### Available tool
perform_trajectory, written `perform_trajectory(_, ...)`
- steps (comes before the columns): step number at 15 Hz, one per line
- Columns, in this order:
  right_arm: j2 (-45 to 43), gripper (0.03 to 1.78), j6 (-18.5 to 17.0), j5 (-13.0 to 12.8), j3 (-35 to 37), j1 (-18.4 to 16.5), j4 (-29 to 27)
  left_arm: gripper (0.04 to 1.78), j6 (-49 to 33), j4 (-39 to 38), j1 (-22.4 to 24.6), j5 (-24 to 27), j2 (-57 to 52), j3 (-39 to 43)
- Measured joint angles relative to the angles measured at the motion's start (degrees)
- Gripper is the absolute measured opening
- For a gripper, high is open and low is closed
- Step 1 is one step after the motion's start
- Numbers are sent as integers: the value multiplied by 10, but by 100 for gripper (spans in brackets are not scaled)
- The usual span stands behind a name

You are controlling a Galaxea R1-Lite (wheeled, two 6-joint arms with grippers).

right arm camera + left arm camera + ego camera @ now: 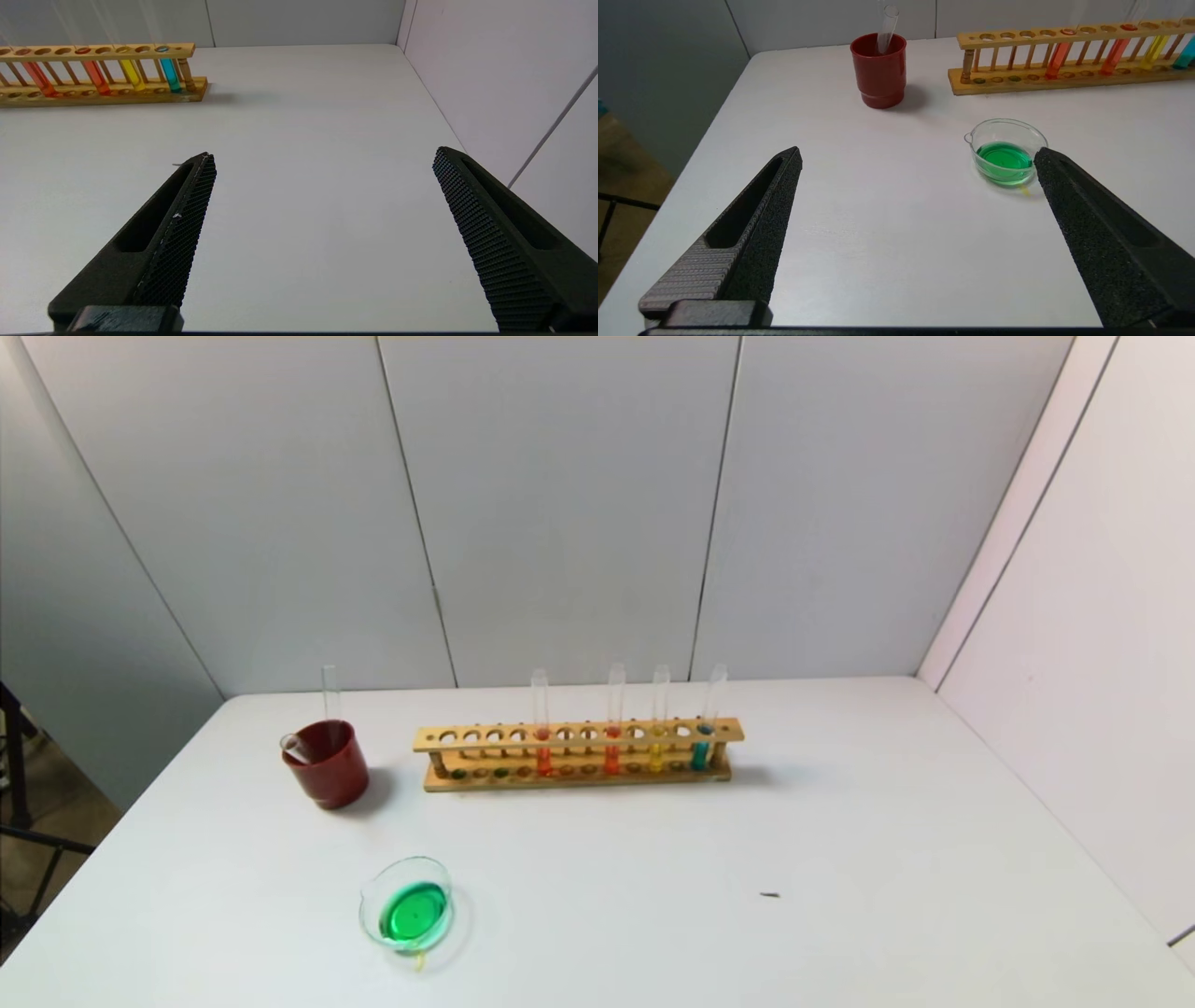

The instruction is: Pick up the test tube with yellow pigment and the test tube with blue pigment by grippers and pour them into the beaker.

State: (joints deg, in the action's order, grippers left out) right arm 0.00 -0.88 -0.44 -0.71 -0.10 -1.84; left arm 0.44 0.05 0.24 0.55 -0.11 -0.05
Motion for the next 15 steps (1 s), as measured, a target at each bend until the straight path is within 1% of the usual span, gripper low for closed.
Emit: perform_trajectory(15,0,170,0,0,1,0,0,175,-6,0,0,-4,0,0)
